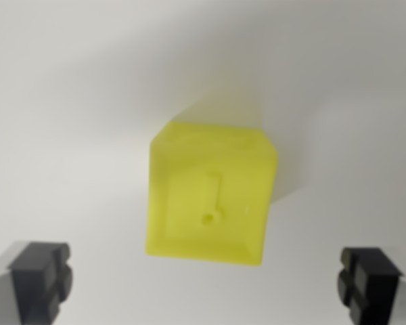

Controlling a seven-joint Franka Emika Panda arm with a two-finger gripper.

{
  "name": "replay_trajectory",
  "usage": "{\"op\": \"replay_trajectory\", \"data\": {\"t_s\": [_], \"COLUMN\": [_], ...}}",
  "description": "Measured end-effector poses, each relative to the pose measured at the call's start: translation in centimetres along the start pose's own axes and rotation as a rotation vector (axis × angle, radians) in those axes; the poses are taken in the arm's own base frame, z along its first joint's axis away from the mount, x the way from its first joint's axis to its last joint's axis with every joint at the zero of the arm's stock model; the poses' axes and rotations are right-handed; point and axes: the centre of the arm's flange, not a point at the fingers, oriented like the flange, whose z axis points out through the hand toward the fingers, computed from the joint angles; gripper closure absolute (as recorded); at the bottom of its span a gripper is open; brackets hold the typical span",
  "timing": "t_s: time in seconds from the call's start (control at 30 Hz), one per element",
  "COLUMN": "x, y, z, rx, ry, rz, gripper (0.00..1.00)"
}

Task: Pick yellow cube

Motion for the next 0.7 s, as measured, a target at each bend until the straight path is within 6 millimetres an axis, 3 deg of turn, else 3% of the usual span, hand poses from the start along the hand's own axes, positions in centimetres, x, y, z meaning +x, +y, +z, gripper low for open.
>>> {"op": "replay_trajectory", "data": {"t_s": [0.7], "x": [0.0], "y": [0.1], "z": [4.9], "rx": [-0.004], "ry": [0.000], "rz": [0.044], "gripper": [0.00]}}
